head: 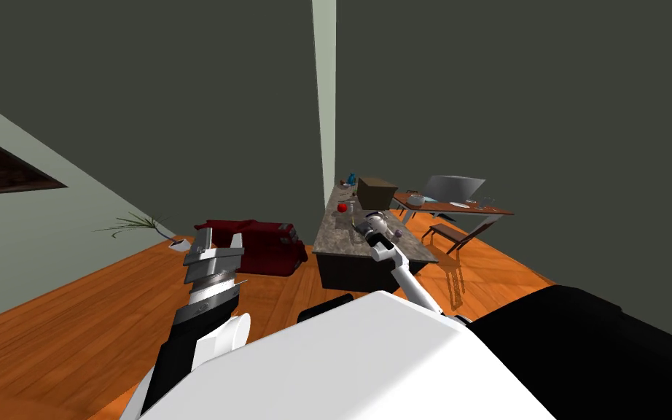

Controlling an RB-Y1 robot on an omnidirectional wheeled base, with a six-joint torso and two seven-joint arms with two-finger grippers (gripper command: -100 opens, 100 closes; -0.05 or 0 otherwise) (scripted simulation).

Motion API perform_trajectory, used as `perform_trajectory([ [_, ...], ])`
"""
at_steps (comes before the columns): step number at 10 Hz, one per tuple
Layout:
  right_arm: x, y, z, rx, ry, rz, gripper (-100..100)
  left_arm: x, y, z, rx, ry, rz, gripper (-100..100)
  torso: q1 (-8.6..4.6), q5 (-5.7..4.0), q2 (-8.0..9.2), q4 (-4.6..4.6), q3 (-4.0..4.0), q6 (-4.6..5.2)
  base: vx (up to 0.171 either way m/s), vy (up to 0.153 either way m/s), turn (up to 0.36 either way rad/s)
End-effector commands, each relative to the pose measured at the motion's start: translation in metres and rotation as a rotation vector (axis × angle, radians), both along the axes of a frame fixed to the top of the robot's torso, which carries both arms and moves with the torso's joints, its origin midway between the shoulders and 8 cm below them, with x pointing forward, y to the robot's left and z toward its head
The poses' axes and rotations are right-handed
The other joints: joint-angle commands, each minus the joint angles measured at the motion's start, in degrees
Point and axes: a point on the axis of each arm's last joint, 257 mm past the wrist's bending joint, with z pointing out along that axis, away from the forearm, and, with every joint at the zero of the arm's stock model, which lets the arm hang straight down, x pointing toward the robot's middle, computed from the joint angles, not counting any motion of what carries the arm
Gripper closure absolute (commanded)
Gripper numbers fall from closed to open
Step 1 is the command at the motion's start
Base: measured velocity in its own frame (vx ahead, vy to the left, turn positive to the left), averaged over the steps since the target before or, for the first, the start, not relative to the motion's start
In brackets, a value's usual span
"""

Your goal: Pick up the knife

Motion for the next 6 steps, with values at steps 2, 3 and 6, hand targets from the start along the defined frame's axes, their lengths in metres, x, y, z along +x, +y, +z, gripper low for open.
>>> perform_trajectory([
  [2, 0.007, -0.008, -0.015, 0.075, 0.056, -0.012, -100, 0.000, 0.000, 0.000, 0.000, 0.000, 0.000, 0, 0.03, 0.01, -0.02, 0.00, -0.01, 0.00, -0.007, -0.004, 0.054],
  [3, 0.007, -0.008, -0.015, 0.104, 0.056, -0.014, -100, 0.000, 0.000, 0.000, 0.000, 0.000, 0.000, 0, 0.03, 0.01, -0.02, 0.00, -0.01, -0.03, -0.011, -0.010, 0.086],
  [6, 0.013, -0.015, -0.027, 0.177, 0.103, -0.030, -100, 0.000, 0.000, 0.000, 0.000, 0.000, 0.000, 0, 0.01, 0.00, -0.01, 0.00, -0.01, 0.00, -0.011, -0.011, 0.057],
])
